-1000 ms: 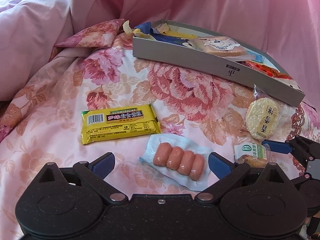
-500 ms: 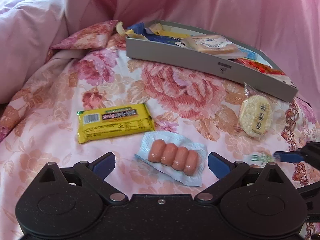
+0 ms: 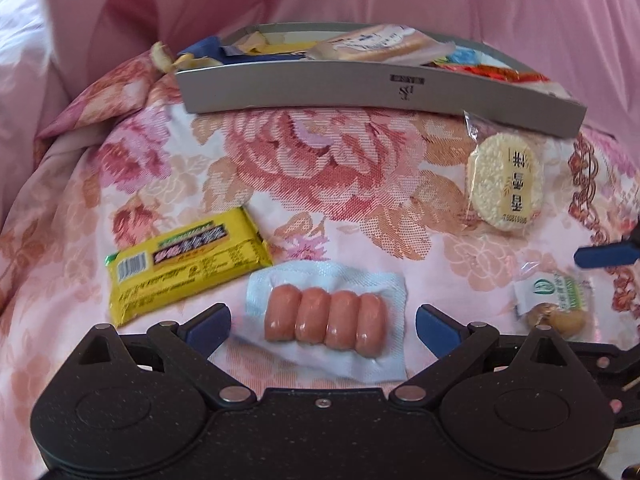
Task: Organize snacks
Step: 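Grasp the sausage pack with left tool while right tool grasps WUTANG biscuit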
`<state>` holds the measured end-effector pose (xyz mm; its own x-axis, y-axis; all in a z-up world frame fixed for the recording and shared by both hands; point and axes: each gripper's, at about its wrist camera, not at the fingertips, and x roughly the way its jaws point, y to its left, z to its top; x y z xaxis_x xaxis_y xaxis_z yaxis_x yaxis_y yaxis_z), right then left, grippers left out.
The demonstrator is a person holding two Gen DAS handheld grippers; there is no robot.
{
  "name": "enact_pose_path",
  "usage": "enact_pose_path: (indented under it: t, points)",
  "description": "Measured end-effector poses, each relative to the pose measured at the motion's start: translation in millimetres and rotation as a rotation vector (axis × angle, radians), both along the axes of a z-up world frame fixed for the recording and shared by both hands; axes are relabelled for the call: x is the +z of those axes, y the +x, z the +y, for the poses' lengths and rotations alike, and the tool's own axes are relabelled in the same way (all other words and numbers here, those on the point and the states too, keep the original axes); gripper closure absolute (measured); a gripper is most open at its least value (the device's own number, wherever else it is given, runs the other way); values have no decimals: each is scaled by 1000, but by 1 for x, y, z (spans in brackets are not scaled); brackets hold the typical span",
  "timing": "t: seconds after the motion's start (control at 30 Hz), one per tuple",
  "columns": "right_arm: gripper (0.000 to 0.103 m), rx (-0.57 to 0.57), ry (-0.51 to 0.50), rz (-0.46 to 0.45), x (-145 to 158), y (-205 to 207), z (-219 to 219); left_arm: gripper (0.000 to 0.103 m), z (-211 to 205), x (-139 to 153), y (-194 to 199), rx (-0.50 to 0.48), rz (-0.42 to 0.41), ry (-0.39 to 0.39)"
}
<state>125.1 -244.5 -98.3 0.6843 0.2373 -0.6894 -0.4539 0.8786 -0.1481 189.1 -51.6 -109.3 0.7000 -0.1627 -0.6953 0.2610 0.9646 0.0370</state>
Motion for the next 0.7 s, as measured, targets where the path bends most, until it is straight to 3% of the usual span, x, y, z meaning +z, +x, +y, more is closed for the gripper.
enact_pose_path:
  t: [0.43, 0.53, 0.7]
  points:
    - [12, 55, 104, -8, -10, 14, -2, 5, -2, -6, 10, -68, 12, 31]
    - [16, 61, 112, -1, -9, 14, -1, 13, -2, -4, 8, -65, 13, 28]
    - [32, 78, 118, 6, -8, 11, 3, 15, -4, -2, 3, -49, 21, 19]
